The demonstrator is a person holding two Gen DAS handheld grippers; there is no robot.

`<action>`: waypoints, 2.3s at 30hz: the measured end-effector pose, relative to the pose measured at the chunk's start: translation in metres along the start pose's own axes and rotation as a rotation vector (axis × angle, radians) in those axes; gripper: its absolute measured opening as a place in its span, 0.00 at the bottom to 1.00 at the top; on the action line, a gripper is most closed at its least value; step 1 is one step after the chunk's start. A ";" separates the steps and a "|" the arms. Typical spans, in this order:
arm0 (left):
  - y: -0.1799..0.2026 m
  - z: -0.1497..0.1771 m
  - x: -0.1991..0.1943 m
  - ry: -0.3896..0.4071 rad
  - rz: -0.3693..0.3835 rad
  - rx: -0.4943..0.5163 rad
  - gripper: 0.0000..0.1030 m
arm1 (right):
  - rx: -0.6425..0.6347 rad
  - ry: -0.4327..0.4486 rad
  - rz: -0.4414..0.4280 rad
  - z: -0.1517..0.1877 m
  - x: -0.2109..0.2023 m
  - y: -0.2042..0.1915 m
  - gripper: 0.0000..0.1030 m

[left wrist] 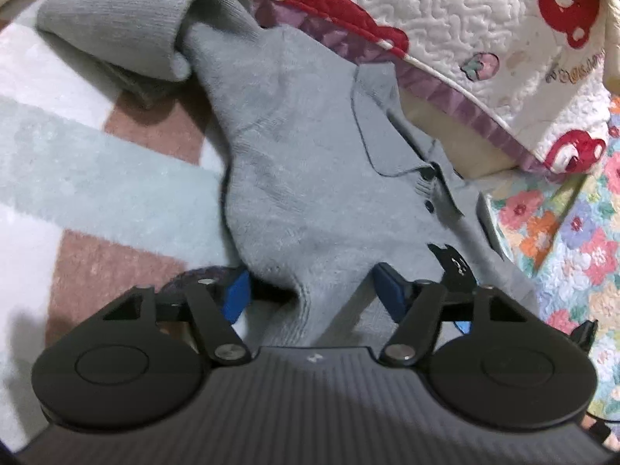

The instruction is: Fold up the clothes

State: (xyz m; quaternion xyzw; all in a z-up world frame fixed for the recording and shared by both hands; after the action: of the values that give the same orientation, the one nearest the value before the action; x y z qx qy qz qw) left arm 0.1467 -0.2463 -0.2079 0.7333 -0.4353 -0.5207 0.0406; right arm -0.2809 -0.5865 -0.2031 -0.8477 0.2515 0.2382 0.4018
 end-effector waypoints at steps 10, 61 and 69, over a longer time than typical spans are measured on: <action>0.052 0.004 -0.068 0.204 -0.012 0.161 0.05 | 0.184 0.110 -0.172 -0.007 -0.007 -0.025 0.09; 0.058 0.076 -0.076 0.021 -0.312 0.285 0.05 | -0.074 0.123 0.145 0.010 -0.067 -0.006 0.08; 0.058 0.079 -0.074 0.012 -0.321 0.288 0.06 | -0.174 0.078 0.223 0.008 -0.066 -0.010 0.07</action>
State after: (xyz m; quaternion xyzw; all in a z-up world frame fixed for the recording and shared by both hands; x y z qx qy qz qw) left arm 0.0433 -0.2005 -0.1606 0.7943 -0.3828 -0.4487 -0.1455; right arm -0.3268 -0.5593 -0.1620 -0.8548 0.3380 0.2689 0.2878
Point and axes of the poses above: each gripper's, at about its wrist camera, not at the fingertips, and x roughly the way its jaws point, y to its right, z to its underside, the point moved 8 cm from there along x, roughly the way its jaws point, and after that the axes turned 11 degrees about -z, right-handed, at the moved point
